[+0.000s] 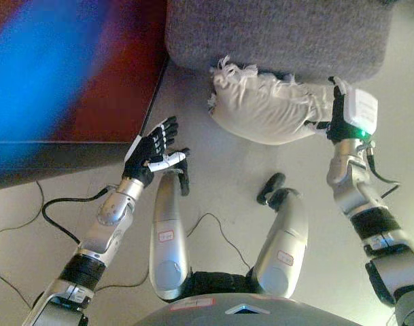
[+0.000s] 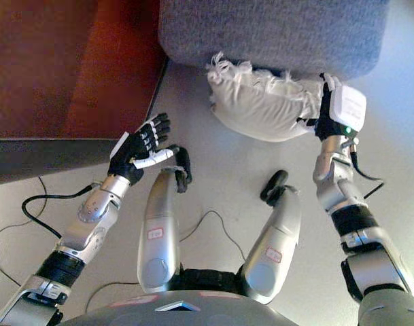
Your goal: Pick up the pillow and put it on the sofa.
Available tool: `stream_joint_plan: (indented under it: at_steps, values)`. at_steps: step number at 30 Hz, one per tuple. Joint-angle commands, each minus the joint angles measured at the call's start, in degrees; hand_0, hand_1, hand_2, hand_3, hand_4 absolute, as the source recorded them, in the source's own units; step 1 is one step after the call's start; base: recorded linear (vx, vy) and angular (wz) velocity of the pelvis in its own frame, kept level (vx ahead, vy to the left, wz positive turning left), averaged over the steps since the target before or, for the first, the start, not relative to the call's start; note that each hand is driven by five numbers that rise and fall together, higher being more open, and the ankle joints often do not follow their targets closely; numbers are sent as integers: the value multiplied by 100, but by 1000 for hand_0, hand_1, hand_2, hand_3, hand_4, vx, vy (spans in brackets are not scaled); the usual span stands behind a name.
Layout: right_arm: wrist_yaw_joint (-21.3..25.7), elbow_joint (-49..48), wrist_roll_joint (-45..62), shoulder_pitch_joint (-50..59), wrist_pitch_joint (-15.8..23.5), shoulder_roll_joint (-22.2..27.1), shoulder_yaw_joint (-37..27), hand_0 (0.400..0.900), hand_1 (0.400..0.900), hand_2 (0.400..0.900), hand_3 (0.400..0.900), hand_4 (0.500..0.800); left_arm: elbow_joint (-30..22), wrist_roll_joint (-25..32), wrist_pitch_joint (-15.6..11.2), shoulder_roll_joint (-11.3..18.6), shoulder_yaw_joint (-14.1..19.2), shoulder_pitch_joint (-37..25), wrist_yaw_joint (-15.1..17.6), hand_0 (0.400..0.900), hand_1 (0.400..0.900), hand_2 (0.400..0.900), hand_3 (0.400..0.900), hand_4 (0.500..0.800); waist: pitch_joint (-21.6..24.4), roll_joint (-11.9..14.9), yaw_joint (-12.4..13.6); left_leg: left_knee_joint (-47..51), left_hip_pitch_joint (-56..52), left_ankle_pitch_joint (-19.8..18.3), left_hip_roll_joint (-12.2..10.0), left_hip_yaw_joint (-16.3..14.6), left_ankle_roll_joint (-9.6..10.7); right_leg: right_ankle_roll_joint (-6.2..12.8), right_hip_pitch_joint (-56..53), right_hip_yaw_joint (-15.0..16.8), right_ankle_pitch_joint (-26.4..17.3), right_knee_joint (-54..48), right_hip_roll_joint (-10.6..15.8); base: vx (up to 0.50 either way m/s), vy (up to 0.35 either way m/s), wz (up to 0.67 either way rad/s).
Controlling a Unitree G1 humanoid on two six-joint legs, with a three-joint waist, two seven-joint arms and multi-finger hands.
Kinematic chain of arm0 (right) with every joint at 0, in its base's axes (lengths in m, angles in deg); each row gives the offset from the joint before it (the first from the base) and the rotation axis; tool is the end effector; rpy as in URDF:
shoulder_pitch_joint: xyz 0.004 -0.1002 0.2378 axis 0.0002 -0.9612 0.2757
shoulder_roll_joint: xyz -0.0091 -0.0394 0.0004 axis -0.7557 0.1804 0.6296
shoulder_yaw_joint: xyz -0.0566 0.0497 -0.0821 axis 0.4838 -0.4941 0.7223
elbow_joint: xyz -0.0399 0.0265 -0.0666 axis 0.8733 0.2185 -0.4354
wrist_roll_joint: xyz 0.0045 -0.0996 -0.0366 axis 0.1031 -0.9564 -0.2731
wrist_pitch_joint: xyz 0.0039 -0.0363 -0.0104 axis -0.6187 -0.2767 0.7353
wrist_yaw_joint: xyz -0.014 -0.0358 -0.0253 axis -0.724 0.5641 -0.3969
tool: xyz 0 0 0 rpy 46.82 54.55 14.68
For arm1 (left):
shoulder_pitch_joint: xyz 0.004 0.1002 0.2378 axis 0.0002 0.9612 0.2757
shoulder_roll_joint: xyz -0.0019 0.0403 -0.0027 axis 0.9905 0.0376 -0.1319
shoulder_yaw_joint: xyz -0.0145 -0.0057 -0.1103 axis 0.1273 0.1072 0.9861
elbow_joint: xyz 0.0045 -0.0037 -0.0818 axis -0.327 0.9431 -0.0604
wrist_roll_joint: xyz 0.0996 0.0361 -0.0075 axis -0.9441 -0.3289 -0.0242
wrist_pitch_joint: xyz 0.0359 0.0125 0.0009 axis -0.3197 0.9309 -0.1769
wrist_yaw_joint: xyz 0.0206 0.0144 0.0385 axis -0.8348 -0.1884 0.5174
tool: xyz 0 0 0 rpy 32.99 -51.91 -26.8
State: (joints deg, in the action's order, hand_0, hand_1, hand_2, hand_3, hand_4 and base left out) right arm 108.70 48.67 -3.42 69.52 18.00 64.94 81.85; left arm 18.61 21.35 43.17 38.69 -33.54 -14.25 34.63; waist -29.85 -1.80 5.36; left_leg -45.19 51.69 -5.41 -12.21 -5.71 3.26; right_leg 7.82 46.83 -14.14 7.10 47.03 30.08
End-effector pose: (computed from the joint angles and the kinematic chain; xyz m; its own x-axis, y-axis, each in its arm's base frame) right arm 0.2952 -0.2640 0.0846 0.9104 -0.3038 0.2809 0.3514 0.2094 -0.9125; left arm 0.2242 0.2129 0.0473 0.9712 -0.2311 0.0587 0.2250 0.9696 0.0961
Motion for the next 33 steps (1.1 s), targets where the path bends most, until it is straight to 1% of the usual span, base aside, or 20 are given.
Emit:
stream_joint_plan:
  at_steps: [1,2,4,5,7,10,11,12,13,17,18,20,21,22,23,24,25,29,30,33]
  values:
    - [355,211,183,642,-15,681,-73,900,900,900,900,800,-764,377,-632,115,50,-128,63,900,900,900,900,800,5,-375,244,-63,-104,-552,-395,429,252,363,496,693,-103,373,337,7,169,25]
    - [319,439,386,890,-121,748,28,900,900,900,900,800,-760,445,-666,107,34,-153,56,900,900,900,900,800,5,-474,280,-290,152,-602,-357,412,213,338,738,785,-50,605,382,-50,169,23]
    - [334,705,566,1132,-196,793,137,900,900,900,900,800,-753,456,-697,67,25,-175,81,900,900,900,900,800,5,-572,308,-532,390,-669,-303,407,187,316,976,902,28,849,418,-27,180,19]
    - [356,1038,734,1420,-276,804,253,900,900,900,900,800,-722,512,-753,33,-19,-201,93,900,900,900,900,800,5,-671,358,-723,589,-718,-241,414,167,297,1185,1009,90,1068,444,-21,179,18]
    - [346,1344,889,1731,-401,810,396,900,900,900,900,800,-704,541,-816,-21,-46,-233,101,900,900,900,900,800,5,-766,410,-950,826,-774,-164,434,152,271,1415,1122,167,1312,467,-16,167,16]
    - [112,1740,1116,2196,-752,797,648,900,900,900,900,800,-731,580,-869,-125,-120,-296,103,900,900,900,900,800,5,-904,500,-1268,1213,-843,-36,474,103,222,1765,1286,311,1655,462,-9,137,16]
    - [81,1922,1218,2335,-819,771,728,900,900,900,900,800,-768,608,-846,-157,-167,-317,112,900,900,900,900,800,5,-949,537,-1404,1356,-864,12,484,85,202,1875,1331,364,1782,462,-5,99,18]
    - [37,1981,1234,2387,-857,760,756,900,900,900,900,800,-775,630,-840,-169,-173,-322,113,900,900,900,900,800,5,-960,544,-1453,1406,-874,27,489,83,197,1917,1348,382,1825,463,-3,74,20]
    - [-137,2228,1251,2522,-935,747,798,900,900,900,900,800,-780,675,-827,-193,-214,-333,71,900,900,900,900,800,5,-990,590,-1544,1515,-887,78,504,69,179,1982,1371,419,1897,469,2,47,21]
    - [-345,2820,1320,2857,-998,723,944,900,900,900,900,800,-779,732,-829,-236,-286,-304,-93,900,900,900,900,800,5,-1041,717,-1748,1748,-875,161,576,64,132,2058,1387,517,2075,507,7,16,16]
    - [-470,2919,1397,2962,-1162,710,1001,900,900,900,900,800,-788,753,-823,-243,-287,-278,-134,900,900,900,900,800,5,-1046,754,-1780,1797,-858,169,597,65,116,2060,1386,555,2121,510,16,7,12]
    - [-929,3299,1772,3083,-1419,645,946,900,900,900,900,800,-807,768,-766,-238,-253,-206,-212,900,900,900,900,800,5,-1042,846,-1781,1791,-819,167,624,61,89,2007,1351,647,2226,528,23,-8,13]
    - [-1127,3373,1794,3113,-1509,629,942,784,784,784,784,731,-822,778,-732,-238,-237,-189,-228,900,900,900,900,800,5,-1038,866,-1776,1787,-803,167,635,62,84,1984,1340,670,2248,528,32,-24,11]
    - [-1258,3493,1883,3119,-1519,621,919,608,608,608,608,625,-844,777,-698,-243,-224,-165,-257,900,900,900,900,800,5,-1036,890,-1765,1780,-777,166,651,63,78,1958,1331,690,2270,532,47,-34,14]
    - [-1377,3588,1981,3138,-1526,623,884,400,400,400,400,500,-867,783,-656,-245,-219,-142,-308,900,900,900,900,800,5,-1034,917,-1747,1744,-757,174,657,67,75,1903,1303,710,2277,541,49,-38,16]
    - [-1416,3625,2024,3139,-1496,619,854,400,400,400,400,500,-882,790,-630,-246,-217,-122,-339,900,900,900,900,800,5,-1036,930,-1733,1719,-743,176,663,72,72,1864,1285,717,2278,546,49,-37,15]
    - [-1321,3645,2160,3123,-1397,601,815,400,400,400,400,500,-901,792,-612,-252,-218,-92,-358,900,900,900,900,800,5,-1036,942,-1715,1691,-725,173,669,78,69,1822,1268,718,2274,551,49,-35,10]
    - [-1114,3572,2397,3029,-1293,490,592,400,400,400,400,500,-915,787,-554,-267,-175,23,-432,900,900,900,900,800,5,-999,983,-1659,1582,-659,155,692,101,62,1686,1208,709,2274,521,44,-43,3]
    - [-941,3505,2485,2967,-1215,454,500,400,400,400,400,500,-958,758,-532,-264,-184,66,-431,900,900,900,900,800,5,-966,989,-1624,1525,-636,132,717,107,73,1636,1174,694,2246,503,23,-58,-1]
    - [-673,3406,2558,2874,-1089,383,367,400,400,400,400,500,-1026,751,-503,-271,-197,122,-410,900,900,900,900,800,5,-928,994,-1464,1387,-583,100,736,107,98,1559,1101,634,2131,469,12,-46,-5]
